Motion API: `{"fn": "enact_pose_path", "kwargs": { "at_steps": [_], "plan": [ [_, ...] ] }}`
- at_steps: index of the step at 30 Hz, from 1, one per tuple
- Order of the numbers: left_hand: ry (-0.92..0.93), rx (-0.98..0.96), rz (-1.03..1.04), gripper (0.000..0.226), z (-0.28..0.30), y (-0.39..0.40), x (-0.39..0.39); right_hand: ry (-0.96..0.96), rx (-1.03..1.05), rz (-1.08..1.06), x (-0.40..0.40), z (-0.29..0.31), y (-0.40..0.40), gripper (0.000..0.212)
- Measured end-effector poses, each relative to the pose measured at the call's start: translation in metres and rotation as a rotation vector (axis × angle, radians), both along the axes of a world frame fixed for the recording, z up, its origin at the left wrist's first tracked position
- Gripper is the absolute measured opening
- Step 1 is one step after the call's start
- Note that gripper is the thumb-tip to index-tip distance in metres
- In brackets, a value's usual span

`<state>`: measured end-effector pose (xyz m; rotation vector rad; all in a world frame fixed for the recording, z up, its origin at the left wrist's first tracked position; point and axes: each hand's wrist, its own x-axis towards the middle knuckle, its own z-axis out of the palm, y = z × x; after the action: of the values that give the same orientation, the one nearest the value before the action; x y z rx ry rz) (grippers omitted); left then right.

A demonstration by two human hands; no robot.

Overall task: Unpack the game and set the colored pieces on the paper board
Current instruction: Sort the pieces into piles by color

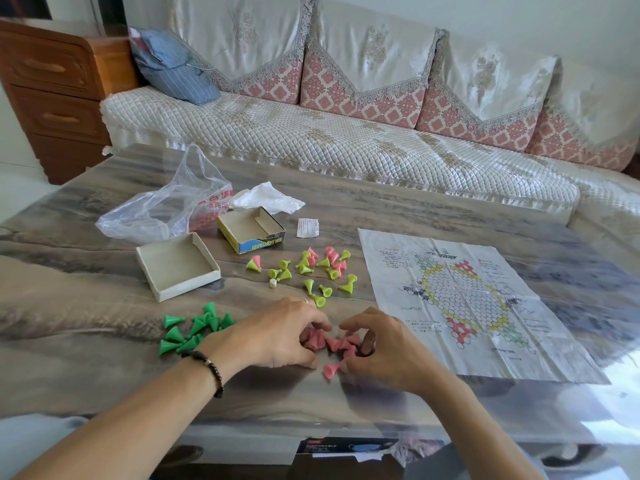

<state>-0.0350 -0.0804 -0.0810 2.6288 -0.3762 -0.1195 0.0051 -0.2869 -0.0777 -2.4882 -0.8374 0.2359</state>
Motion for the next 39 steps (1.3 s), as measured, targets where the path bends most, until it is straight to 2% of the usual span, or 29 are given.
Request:
{"fn": "enact_pose_path", "kwargs": {
  "at_steps": [2,7,13,19,23,27,29,33,36,39],
  "plan": [
    [-0.002,0.005,-0.003,0.058,0.000,0.001,0.001,0.006,-0.002,0.002,-0.001,0.002,0.000,0.051],
    [-0.027,0.010,0.035,0.060,0.004,0.012,0.003,-0.031,0.042,-0.043,0.004,0.014,0.006,0.037],
    [-0.081,0.034,0.164,0.044,0.016,0.035,0.007,-0.050,0.056,-0.041,0.028,0.024,0.024,0.036],
    [-0.212,0.189,0.411,0.037,0.019,0.064,0.023,-0.089,0.064,-0.063,0.056,0.027,0.052,0.028],
    [-0.205,0.225,0.463,0.034,0.010,0.070,0.045,-0.130,0.051,-0.095,0.074,0.024,0.064,0.025],
    [-0.239,0.355,0.461,0.012,0.000,0.069,0.060,-0.206,-0.004,-0.179,0.098,0.021,0.067,0.023],
    [-0.240,0.380,0.450,0.013,-0.003,0.070,0.064,-0.220,-0.064,-0.217,0.111,0.021,0.069,0.025],
    [-0.262,0.283,0.417,0.028,-0.008,0.073,0.068,-0.174,-0.152,-0.218,0.123,0.016,0.076,0.021],
    [-0.293,0.122,0.411,0.036,-0.009,0.073,0.068,-0.187,-0.173,-0.205,0.126,0.010,0.080,0.020],
    [-0.326,-0.057,0.442,0.030,0.002,0.068,0.070,-0.182,-0.175,-0.200,0.127,0.007,0.079,0.023]
  ]
}}
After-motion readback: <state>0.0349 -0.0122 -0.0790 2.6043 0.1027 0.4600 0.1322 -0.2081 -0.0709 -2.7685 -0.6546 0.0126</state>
